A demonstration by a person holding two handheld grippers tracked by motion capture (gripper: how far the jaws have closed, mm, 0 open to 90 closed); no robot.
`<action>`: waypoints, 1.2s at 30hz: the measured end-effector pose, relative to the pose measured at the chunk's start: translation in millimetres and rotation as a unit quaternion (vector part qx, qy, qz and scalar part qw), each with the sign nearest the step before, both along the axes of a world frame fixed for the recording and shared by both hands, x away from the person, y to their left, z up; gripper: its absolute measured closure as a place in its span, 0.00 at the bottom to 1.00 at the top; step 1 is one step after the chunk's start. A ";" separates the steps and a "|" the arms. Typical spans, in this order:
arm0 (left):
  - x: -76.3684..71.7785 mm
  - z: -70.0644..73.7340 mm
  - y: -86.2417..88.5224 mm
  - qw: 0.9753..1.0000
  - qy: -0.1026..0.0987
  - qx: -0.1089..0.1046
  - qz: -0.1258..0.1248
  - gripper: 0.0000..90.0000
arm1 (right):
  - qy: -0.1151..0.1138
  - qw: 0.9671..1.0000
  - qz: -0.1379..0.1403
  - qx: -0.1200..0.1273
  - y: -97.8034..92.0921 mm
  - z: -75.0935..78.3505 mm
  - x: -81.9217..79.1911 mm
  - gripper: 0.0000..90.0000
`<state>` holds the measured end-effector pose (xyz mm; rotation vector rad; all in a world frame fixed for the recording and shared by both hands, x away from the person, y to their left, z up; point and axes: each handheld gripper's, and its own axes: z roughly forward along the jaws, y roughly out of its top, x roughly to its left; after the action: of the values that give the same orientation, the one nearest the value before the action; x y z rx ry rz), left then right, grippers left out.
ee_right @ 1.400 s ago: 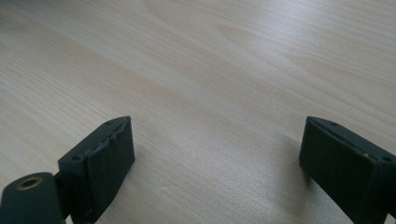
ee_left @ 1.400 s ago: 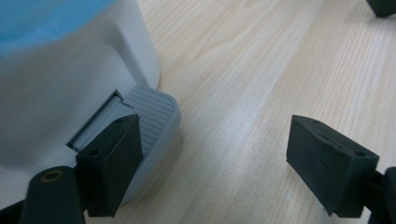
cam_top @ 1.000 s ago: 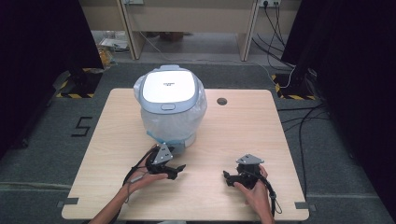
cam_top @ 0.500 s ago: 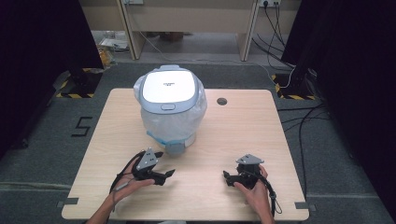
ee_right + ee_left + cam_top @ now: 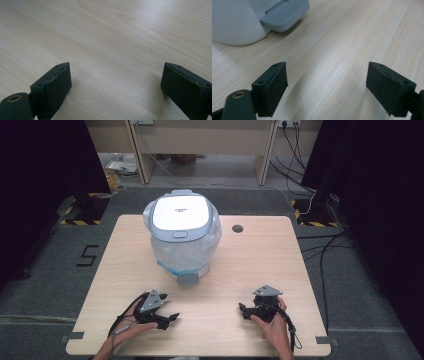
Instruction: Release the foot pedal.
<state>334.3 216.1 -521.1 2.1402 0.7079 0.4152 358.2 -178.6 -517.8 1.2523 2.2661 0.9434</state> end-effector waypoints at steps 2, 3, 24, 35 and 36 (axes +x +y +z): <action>-1.0 -0.7 1.5 1.000 0.002 0.003 0.003 0.19 | 0.000 1.000 0.000 0.000 0.1 0.0 0.0 0.11; -1.6 -0.8 2.4 1.000 0.007 0.009 0.005 0.19 | 0.000 1.000 0.000 0.000 0.0 0.0 0.0 0.11; -10.3 -3.4 16.8 0.999 0.048 0.005 0.011 0.16 | 0.000 1.000 0.000 -0.001 -0.1 -0.1 0.1 0.11; -10.3 -3.4 16.7 0.999 0.048 0.005 0.010 0.16 | 0.000 1.000 0.000 -0.001 0.0 -0.1 0.1 0.11; -10.3 -3.4 16.7 0.999 0.048 0.004 0.010 0.16 | 0.000 1.000 0.000 -0.001 -0.1 -0.1 0.1 0.11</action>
<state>324.0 232.8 -524.5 2.1745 0.7835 0.3290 358.3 -178.7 -517.9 1.2520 2.2657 0.9411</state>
